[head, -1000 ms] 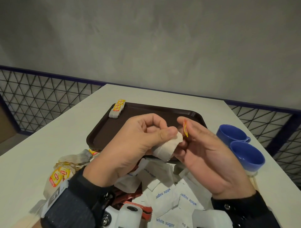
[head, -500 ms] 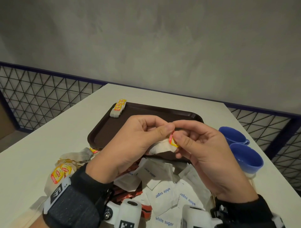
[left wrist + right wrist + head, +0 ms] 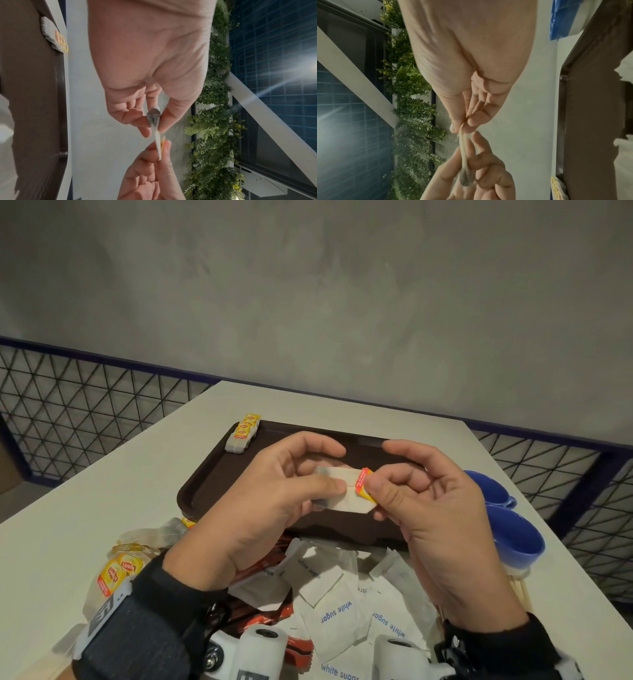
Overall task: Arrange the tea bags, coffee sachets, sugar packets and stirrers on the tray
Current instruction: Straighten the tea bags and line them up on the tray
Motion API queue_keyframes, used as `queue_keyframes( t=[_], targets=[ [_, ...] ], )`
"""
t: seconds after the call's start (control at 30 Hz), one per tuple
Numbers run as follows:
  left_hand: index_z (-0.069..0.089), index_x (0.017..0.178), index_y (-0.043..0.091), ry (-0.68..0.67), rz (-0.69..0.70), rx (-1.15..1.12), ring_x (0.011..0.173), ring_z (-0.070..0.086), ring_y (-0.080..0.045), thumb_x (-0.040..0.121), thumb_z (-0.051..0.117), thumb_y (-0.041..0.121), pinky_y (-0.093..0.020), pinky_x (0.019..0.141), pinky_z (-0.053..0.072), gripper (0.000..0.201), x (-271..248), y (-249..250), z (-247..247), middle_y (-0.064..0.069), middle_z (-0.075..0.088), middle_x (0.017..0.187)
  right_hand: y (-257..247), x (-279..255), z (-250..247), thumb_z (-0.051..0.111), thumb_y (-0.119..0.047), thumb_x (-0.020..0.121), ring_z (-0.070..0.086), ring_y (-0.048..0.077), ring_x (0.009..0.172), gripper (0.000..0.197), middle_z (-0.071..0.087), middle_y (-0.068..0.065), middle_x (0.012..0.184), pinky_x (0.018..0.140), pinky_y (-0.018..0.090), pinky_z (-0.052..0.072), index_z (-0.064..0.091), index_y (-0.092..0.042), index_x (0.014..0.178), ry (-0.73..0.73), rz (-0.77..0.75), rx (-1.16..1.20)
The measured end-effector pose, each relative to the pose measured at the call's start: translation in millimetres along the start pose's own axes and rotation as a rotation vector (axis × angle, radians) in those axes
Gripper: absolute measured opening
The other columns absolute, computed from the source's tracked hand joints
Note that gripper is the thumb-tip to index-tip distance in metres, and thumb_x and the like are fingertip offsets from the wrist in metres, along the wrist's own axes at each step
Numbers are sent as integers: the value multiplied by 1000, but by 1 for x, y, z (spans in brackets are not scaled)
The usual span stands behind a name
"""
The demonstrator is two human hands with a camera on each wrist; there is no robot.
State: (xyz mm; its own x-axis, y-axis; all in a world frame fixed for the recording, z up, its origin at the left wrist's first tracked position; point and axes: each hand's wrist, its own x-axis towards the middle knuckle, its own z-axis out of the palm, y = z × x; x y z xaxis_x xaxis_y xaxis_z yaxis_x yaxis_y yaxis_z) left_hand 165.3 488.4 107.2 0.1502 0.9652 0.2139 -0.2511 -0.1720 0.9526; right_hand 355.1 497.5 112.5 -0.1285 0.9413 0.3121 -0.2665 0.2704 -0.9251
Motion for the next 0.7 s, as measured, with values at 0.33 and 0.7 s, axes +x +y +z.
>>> queue_keyframes(
  t=[0.33,0.7],
  targets=[
    [77,94,25,15,30,183,91,64,-25,87,80,17,-44,85,50,11,-1,-2,-1,-7,73,96,-2,-2,-2,80,-8,73,74,19,77,66,78,6,93,68,23,59,59,-24,134,-15,-65,-132],
    [77,93,18,-30,29,169,76,60,-16,91,72,15,-32,74,49,7,-3,-2,3,-5,71,83,1,-2,-5,88,-15,60,68,22,65,42,71,10,80,59,25,57,67,-16,96,-31,-115,-229]
  ],
)
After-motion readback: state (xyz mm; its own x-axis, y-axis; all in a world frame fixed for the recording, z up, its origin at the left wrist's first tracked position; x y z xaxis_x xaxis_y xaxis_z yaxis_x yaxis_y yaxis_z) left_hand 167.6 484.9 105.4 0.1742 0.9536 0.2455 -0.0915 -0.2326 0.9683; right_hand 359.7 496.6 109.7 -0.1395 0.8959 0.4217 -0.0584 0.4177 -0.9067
